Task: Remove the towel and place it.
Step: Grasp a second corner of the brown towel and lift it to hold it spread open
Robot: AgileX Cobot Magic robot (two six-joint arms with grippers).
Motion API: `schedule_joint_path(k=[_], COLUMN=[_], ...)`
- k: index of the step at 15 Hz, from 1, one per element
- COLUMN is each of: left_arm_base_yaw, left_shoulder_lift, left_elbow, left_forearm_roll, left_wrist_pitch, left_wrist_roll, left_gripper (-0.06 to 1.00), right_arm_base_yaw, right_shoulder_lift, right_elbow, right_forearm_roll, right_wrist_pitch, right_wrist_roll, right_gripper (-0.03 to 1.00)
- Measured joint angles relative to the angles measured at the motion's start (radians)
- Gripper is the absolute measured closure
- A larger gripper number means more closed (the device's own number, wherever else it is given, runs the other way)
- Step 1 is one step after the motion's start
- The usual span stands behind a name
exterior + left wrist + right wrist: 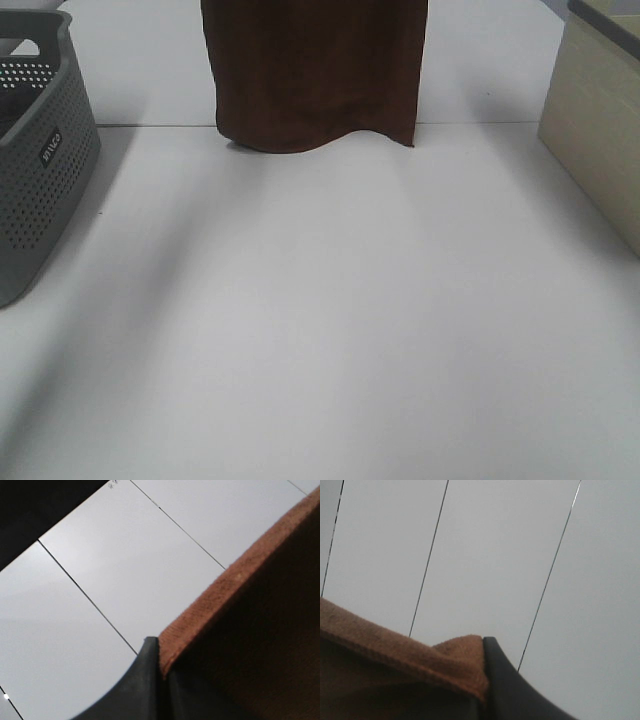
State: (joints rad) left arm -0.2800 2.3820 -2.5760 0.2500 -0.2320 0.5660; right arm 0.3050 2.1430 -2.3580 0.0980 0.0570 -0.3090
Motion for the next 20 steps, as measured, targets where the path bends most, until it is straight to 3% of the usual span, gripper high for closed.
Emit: schedule_joint_path(k=[2,4,7,8,13,15,18,20], left_arm_base_yaw=[0.0,-0.001,-0.014,-0.027,-0.038,-0.047,-0.054,-0.055], left_shoulder_lift=[0.0,-0.003,-0.048,-0.117,-0.276,-0.299,-0.311,-0.339], left_elbow=[0.0,0.0,0.0,0.0,-0.004,-0.004,-0.002,0.026], left_forearm_roll=[0.001,-0.019,-0.105,-0.158,-0.275,-0.271,-0.25,-0.25], left_wrist_pitch=[0.062,0.189,0.589,0.876,1.304,1.421,1.444,1.444], left_wrist_roll=[-0.035,-0.137,-0.251,-0.26,-0.288,-0.318,-0.366,-0.388], left_gripper=[0.94,0.94,0.94,0.94,0.94,0.94,0.94,0.94], right_arm_base_yaw=[-0.001,-0.001,-0.001,-0.001,-0.001,-0.001,-0.001,-0.001], right_shoulder_lift=[0.0,0.0,-0.021,-0.063,-0.179,-0.212,-0.224,-0.224], right_elbow=[0.0,-0.001,-0.001,-0.001,-0.002,-0.002,-0.002,-0.002], right_forearm_roll=[0.018,0.032,0.058,0.073,0.092,0.107,0.137,0.139], right_wrist_pitch=[0.056,0.193,0.458,0.63,0.935,1.033,1.146,1.157], right_wrist_roll=[0.0,0.0,0.032,0.056,0.063,0.07,0.072,0.077], right_gripper=[0.96,0.96,0.96,0.96,0.96,0.96,0.96,0.96])
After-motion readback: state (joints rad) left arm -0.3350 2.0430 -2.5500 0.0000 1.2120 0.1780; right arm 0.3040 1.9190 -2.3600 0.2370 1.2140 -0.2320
